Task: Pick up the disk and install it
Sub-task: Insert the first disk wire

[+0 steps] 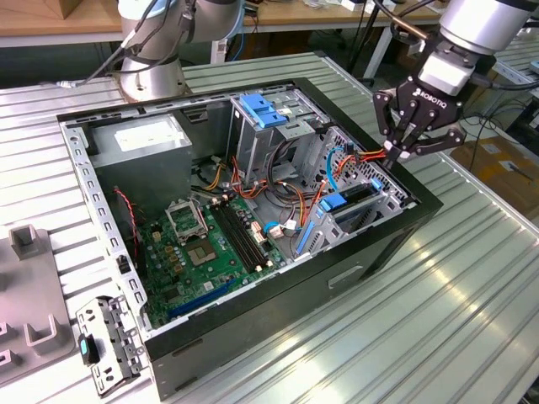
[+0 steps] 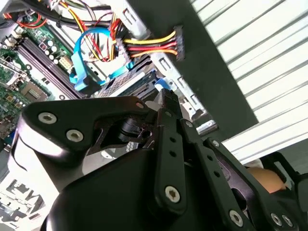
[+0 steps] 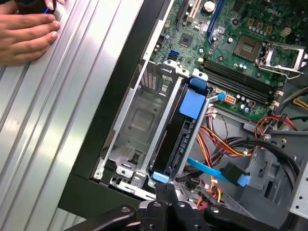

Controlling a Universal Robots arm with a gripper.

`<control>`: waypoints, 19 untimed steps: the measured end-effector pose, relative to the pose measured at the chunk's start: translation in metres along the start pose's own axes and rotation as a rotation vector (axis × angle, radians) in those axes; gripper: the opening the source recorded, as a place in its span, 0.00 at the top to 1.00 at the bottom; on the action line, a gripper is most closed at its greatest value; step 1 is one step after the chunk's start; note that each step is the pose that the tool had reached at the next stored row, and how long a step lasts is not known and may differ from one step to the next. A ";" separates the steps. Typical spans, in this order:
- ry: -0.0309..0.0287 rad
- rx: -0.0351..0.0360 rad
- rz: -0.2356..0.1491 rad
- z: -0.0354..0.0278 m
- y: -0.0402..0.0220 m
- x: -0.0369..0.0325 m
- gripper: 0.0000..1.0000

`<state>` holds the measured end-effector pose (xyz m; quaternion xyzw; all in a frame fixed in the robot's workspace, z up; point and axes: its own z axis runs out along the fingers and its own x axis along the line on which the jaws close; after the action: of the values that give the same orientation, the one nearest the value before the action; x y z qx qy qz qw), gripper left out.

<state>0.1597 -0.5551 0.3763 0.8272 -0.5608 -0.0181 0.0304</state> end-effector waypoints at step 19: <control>0.0064 -0.0029 -0.110 -0.0037 -0.0223 -0.0011 0.89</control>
<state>0.1802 -0.5458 0.3784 0.8567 -0.5145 -0.0179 0.0324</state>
